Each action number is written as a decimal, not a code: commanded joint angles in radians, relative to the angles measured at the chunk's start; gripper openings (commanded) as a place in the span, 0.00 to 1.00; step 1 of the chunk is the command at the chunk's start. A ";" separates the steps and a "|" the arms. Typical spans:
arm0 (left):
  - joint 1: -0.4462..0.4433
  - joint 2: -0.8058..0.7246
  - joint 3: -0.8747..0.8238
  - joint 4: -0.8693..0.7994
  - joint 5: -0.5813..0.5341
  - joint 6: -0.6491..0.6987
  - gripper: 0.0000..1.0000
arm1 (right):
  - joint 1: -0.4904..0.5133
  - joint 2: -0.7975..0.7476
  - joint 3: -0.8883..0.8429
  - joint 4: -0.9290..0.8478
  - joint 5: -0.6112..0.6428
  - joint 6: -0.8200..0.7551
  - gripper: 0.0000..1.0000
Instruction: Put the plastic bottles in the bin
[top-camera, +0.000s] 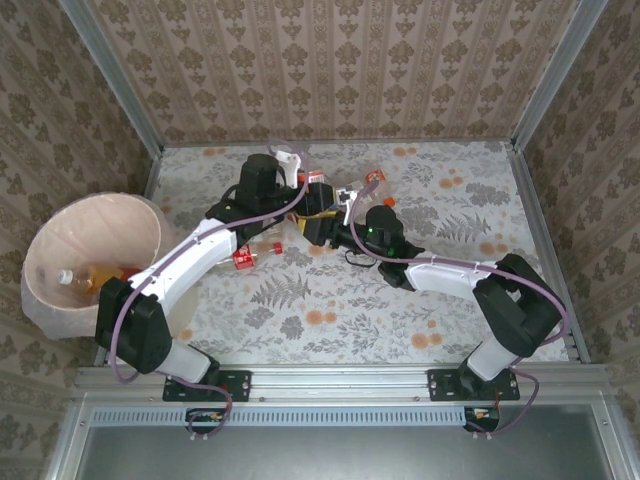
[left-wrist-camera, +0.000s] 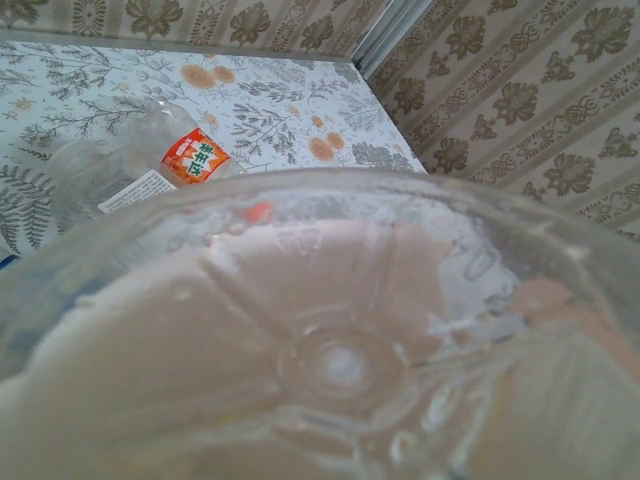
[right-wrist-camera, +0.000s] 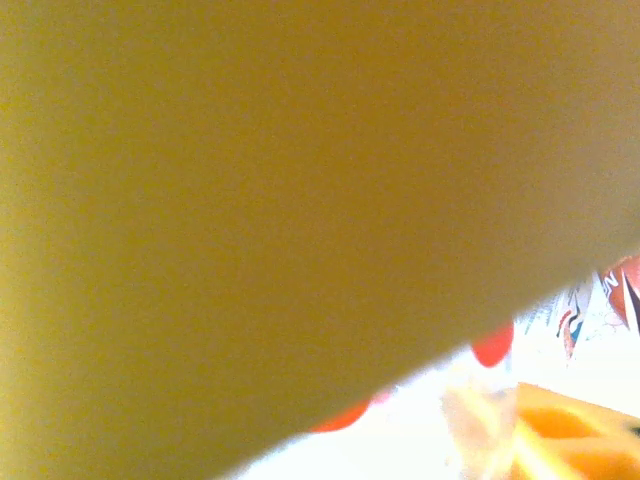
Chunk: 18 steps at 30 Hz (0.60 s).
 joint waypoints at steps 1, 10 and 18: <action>-0.002 -0.032 0.014 0.001 -0.033 0.007 0.55 | 0.003 -0.044 0.015 -0.010 -0.024 -0.049 0.76; -0.002 -0.065 0.007 -0.031 -0.086 0.022 0.53 | 0.003 -0.146 -0.041 -0.120 0.061 -0.186 1.00; 0.005 -0.125 0.022 -0.135 -0.213 0.081 0.53 | 0.001 -0.237 -0.080 -0.222 0.301 -0.275 1.00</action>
